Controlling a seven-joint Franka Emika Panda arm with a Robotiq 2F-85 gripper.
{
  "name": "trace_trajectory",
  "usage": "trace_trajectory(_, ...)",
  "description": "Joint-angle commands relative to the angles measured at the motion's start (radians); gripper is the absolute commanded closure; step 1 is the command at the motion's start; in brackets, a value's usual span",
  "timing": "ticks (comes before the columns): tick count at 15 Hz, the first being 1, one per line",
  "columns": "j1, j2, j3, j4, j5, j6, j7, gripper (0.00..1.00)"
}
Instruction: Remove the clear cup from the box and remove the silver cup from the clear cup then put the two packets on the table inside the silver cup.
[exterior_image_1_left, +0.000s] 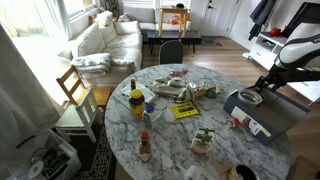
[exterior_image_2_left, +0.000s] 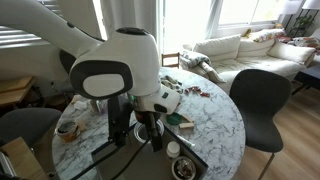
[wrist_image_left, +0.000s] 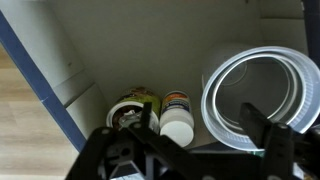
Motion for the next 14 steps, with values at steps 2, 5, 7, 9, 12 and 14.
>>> trace_trajectory(2, -0.010, 0.064, 0.002, 0.039, 0.040, 0.014, -0.049, 0.28)
trace_trajectory(5, -0.012, 0.089, 0.006, 0.054, 0.054, 0.017, -0.056, 0.55)
trace_trajectory(7, -0.014, 0.099, 0.008, 0.061, 0.062, 0.020, -0.062, 0.71)
trace_trajectory(9, -0.015, 0.110, 0.010, 0.068, 0.069, 0.020, -0.071, 0.87)
trace_trajectory(12, -0.016, 0.125, 0.016, 0.077, 0.079, 0.017, -0.081, 1.00)
trace_trajectory(14, -0.018, 0.128, 0.020, 0.081, 0.094, 0.015, -0.097, 1.00)
